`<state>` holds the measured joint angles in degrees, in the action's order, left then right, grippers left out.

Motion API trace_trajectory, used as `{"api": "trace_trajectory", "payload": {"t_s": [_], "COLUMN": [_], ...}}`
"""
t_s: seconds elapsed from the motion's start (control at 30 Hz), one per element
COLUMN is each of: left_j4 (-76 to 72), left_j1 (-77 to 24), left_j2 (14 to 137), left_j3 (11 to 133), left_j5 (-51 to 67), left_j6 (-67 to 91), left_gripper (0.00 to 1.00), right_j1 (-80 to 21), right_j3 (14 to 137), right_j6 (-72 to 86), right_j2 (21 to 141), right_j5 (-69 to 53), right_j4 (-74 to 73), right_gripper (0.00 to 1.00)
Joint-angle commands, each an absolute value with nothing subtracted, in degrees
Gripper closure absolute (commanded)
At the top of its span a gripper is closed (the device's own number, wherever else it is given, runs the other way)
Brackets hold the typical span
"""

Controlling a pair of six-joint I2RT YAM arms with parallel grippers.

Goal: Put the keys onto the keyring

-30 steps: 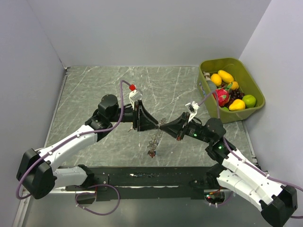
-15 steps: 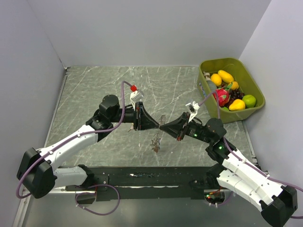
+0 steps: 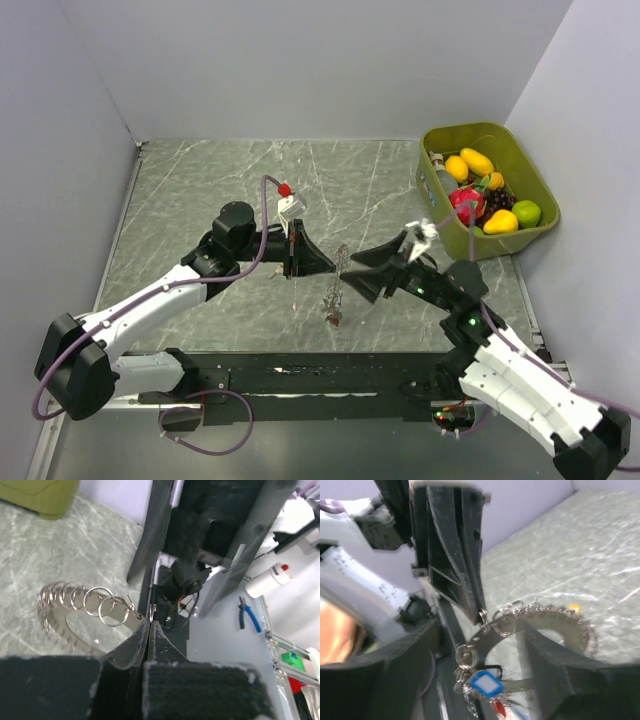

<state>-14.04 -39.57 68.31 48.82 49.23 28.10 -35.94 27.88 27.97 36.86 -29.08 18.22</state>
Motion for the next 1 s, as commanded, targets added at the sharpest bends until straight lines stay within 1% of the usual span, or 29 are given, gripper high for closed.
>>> {"api": "trace_trajectory", "payload": {"t_s": [0.0,0.03,0.1,0.23,0.4,0.53,0.57,0.67,0.8,0.97], "left_j4": [-12.9,-12.7,-12.9,-13.4,-12.0,-10.6,-10.2,-9.3,-9.1,-5.7], "left_j1": [-39.9,-40.0,-40.0,-40.4,-41.0,-43.4,-43.8,-45.2,-46.0,-46.0], "left_j2": [64.4,64.2,62.8,59.9,55.2,51.2,49.7,46.6,43.5,43.2], "left_j3": [50.4,50.1,49.3,47.5,44.7,42.3,41.8,40.2,38.5,40.2], "left_j5": [46.4,46.3,45.1,41.2,37.5,31.1,29.5,26.3,24.8,23.2], "left_j6": [24.0,23.3,21.9,17.8,7.8,0.6,-4.3,-9.8,-12.7,-9.7], "left_gripper": [0.99,0.99,0.99,0.99,0.99,0.99,0.99,0.99,0.99,0.99], "right_j1": [-35.6,-35.6,-35.4,-35.3,-35.3,-35.2,-35.3,-35.3,-35.3,-35.3], "right_j3": [23.8,23.3,23.4,25.5,25.8,26.2,26.3,26.2,26.4,27.0], "right_j6": [29.1,29.1,28.5,27.3,27.5,27.2,27.1,27.1,27.0,26.6], "right_j2": [25.6,24.4,22.4,23.4,25.6,27.0,27.2,27.8,28.6,30.1], "right_j5": [-17.9,-15.4,-14.8,-15.6,-17.0,-17.9,-17.9,-18.2,-18.4,-18.7], "right_j4": [22.6,22.4,20.8,17.9,18.5,18.7,18.8,18.9,18.6,18.0], "right_gripper": [0.01,0.01,0.01,0.01,0.01,0.01,0.01,0.01,0.01,0.01]}}
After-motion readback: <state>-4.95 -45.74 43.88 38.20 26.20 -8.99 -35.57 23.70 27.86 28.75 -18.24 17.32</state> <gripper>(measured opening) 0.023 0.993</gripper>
